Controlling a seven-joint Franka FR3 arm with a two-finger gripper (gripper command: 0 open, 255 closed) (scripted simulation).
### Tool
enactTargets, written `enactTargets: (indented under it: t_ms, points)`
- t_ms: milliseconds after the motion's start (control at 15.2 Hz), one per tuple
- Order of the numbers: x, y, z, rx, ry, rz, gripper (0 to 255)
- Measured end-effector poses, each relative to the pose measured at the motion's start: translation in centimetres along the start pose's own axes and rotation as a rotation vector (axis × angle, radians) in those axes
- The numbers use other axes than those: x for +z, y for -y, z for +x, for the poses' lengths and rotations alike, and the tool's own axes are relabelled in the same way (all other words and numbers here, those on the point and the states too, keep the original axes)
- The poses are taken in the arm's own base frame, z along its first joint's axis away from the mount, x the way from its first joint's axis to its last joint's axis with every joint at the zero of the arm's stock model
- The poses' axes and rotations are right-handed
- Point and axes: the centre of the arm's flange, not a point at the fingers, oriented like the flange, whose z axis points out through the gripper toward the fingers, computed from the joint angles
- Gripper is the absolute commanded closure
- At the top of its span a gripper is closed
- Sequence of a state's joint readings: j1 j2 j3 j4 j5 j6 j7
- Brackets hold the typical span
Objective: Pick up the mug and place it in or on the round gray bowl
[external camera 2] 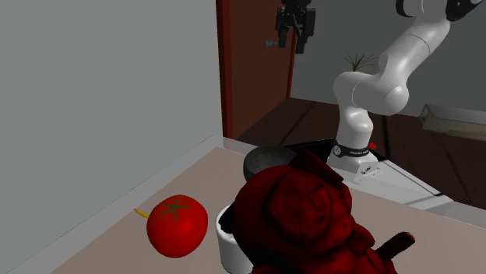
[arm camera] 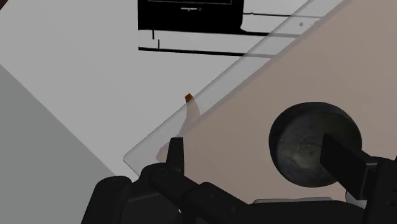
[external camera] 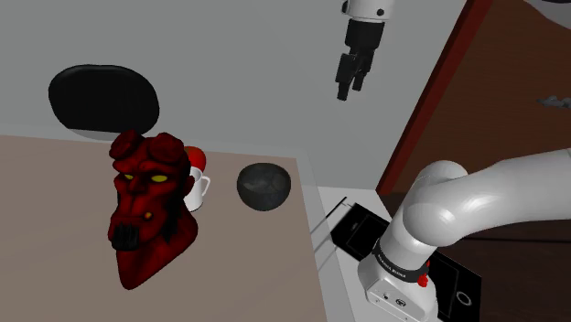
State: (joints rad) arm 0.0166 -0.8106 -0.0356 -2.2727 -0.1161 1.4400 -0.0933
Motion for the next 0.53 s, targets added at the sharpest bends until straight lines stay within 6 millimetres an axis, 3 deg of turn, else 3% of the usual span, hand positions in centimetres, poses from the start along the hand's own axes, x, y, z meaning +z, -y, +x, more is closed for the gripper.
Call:
enactTargets:
  t_ms: [198, 528]
  points:
    - [0.9, 0.8, 0.7, 0.001, -0.003, 0.006, 0]
    - [3.9, 4.3, 4.3, 0.006, -0.015, 0.029, 0]
